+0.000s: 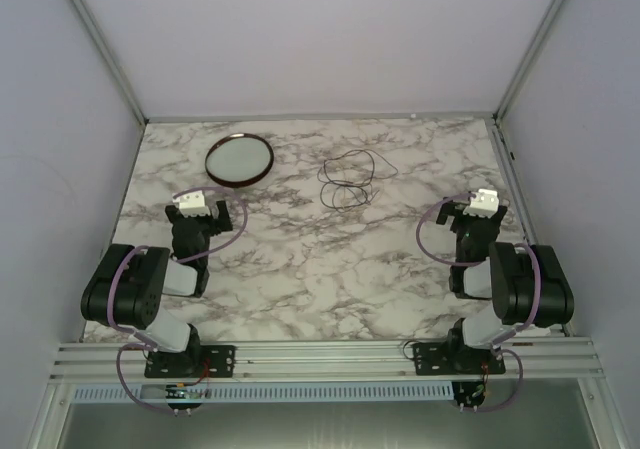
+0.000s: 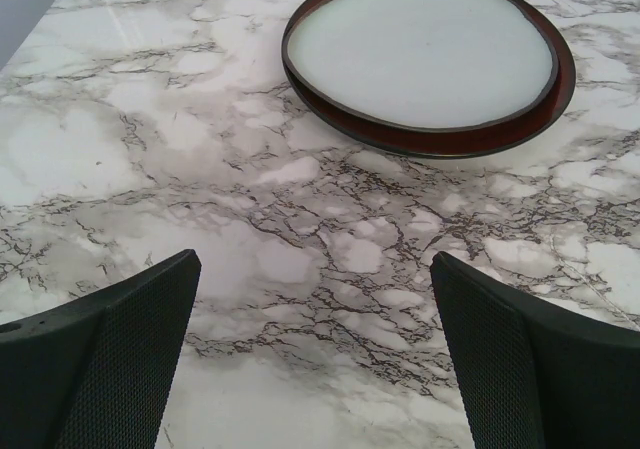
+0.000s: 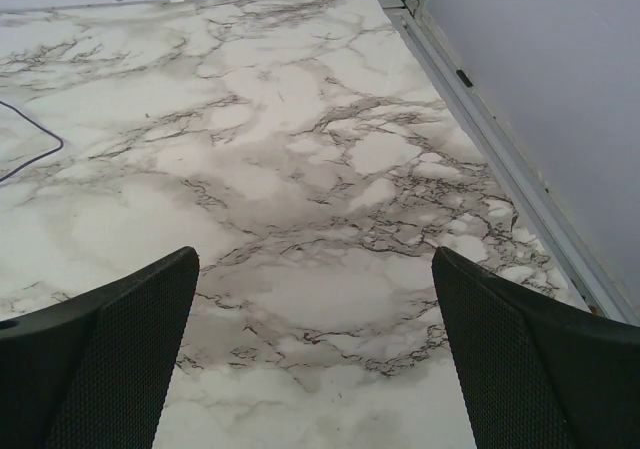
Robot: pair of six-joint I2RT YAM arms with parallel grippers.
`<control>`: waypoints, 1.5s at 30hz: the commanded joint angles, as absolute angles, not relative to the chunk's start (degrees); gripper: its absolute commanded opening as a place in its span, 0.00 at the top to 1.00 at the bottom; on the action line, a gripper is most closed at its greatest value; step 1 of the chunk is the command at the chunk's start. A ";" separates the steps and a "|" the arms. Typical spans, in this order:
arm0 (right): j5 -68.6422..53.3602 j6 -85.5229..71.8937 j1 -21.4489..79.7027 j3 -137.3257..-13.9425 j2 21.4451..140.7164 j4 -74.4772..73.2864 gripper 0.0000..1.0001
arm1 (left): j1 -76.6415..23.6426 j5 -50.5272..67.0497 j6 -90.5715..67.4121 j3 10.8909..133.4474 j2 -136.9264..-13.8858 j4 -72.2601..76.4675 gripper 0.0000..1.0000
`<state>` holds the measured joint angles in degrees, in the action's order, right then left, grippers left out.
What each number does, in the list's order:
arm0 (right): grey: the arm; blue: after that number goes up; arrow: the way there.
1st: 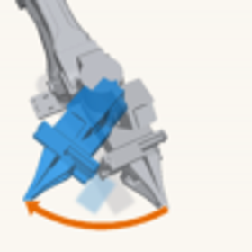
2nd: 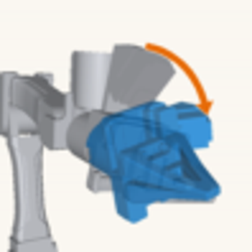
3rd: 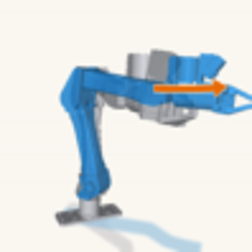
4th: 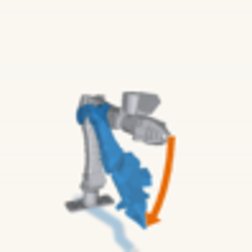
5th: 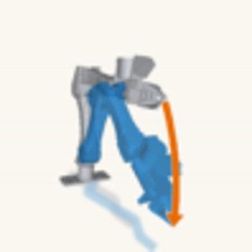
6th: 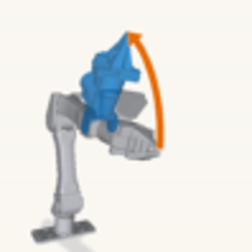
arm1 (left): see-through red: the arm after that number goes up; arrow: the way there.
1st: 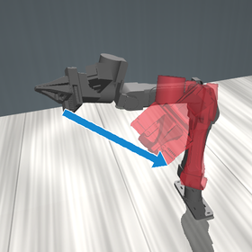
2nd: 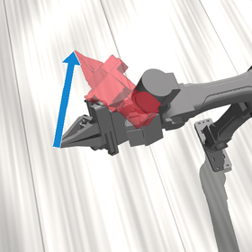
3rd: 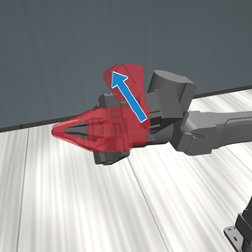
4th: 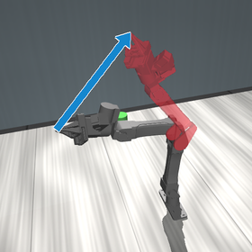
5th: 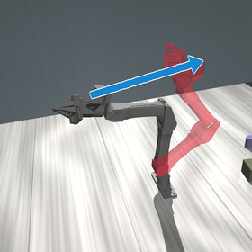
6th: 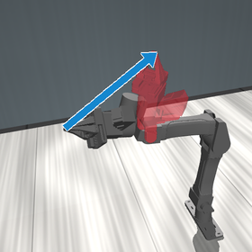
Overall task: Zip-tie the wires
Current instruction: Untie the cable at the center of the board.
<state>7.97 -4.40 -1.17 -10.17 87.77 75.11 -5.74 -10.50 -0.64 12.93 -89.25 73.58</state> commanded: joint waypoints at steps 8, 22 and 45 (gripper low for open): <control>9.31 -5.00 -0.70 -16.47 83.29 62.87 0.01 | -5.71 -9.79 0.01 13.58 -88.88 74.44 0.00; -4.10 -27.65 5.04 -39.57 76.87 21.19 0.01 | -5.71 -8.27 -0.89 21.33 -77.00 49.01 0.00; -1.98 -46.99 23.19 -61.78 99.25 2.44 0.07 | -7.18 13.26 -27.51 33.02 -46.15 4.78 0.00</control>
